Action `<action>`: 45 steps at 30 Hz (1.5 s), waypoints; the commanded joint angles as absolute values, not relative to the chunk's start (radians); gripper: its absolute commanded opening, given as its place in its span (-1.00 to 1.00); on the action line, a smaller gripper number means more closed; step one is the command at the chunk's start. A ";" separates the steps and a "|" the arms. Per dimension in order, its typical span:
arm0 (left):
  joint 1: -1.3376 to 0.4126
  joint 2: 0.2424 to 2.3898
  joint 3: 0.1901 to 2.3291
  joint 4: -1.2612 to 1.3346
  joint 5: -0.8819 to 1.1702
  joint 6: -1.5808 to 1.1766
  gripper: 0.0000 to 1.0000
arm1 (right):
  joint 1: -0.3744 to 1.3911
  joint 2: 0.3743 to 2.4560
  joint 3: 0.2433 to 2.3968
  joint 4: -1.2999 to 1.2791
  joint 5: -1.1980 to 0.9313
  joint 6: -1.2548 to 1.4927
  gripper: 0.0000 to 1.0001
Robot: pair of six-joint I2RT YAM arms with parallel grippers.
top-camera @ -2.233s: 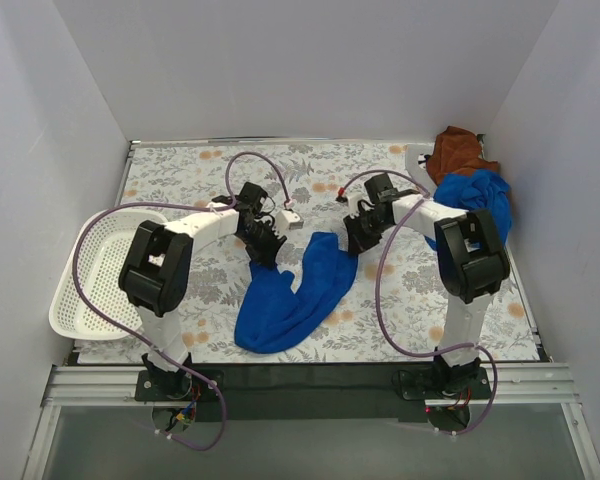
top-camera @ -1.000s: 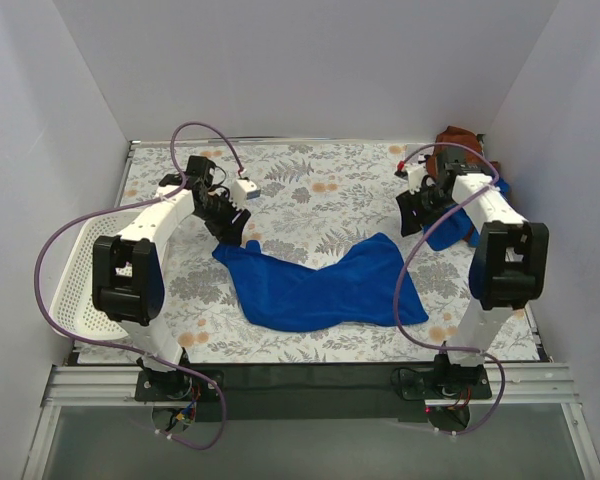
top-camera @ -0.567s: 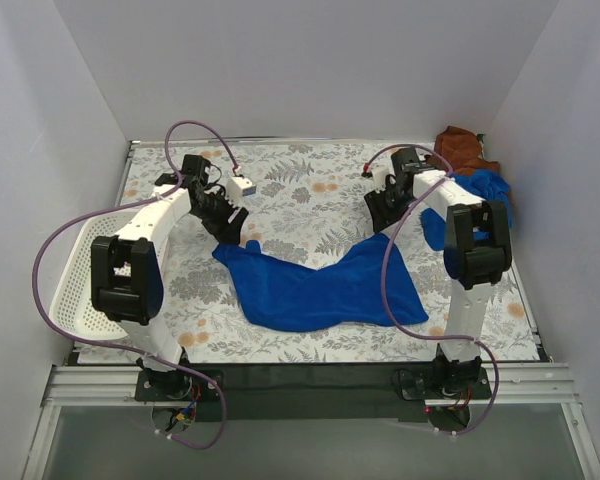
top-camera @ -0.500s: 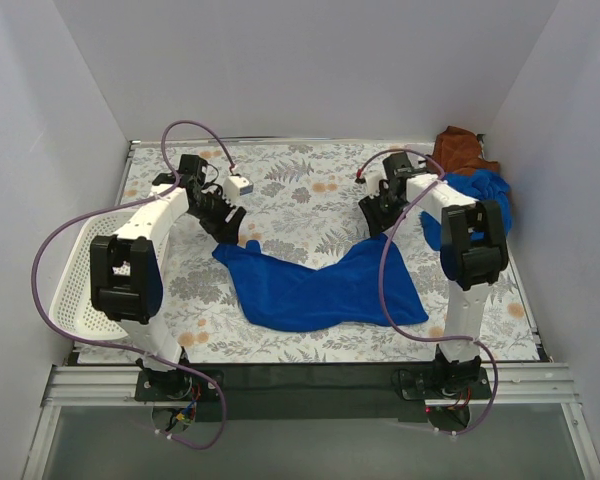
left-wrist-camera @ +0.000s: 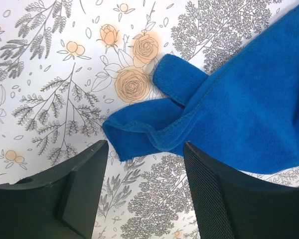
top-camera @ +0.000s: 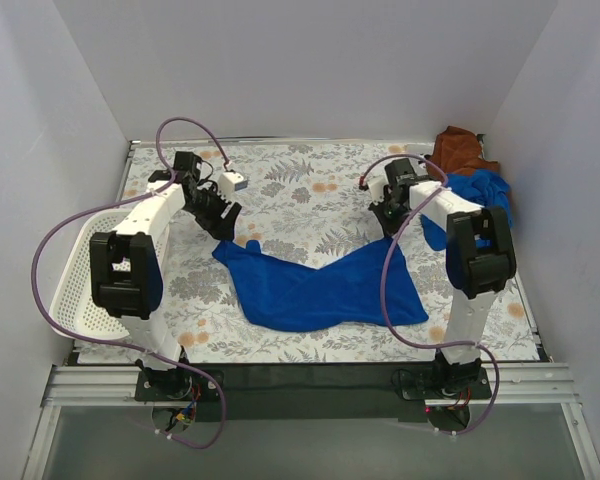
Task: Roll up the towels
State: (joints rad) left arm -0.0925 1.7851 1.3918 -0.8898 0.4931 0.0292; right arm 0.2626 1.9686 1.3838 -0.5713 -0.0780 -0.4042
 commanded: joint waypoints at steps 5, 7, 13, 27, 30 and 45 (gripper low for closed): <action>-0.060 1.789 1.453 -0.894 0.514 0.043 0.09 | 0.097 1.698 1.439 -0.603 -0.193 -0.379 -0.97; -0.057 1.799 1.466 -0.917 0.518 0.078 0.05 | 0.071 1.646 1.430 -0.606 -0.242 -0.377 -0.97; -0.058 1.830 1.480 -0.936 0.583 0.187 -0.05 | 0.055 1.563 1.316 -0.624 -0.230 -0.436 -0.97; -0.066 1.865 1.290 -0.946 0.515 0.158 -0.20 | 0.017 1.516 1.282 -0.624 -0.232 -0.419 -0.97; -0.072 1.845 1.235 -0.936 0.523 0.135 -0.24 | 0.017 1.525 1.290 -0.624 -0.226 -0.417 -0.97; -0.083 1.867 1.175 -0.772 0.342 -0.066 -0.31 | 0.009 1.532 1.304 -0.637 -0.245 -0.399 -0.97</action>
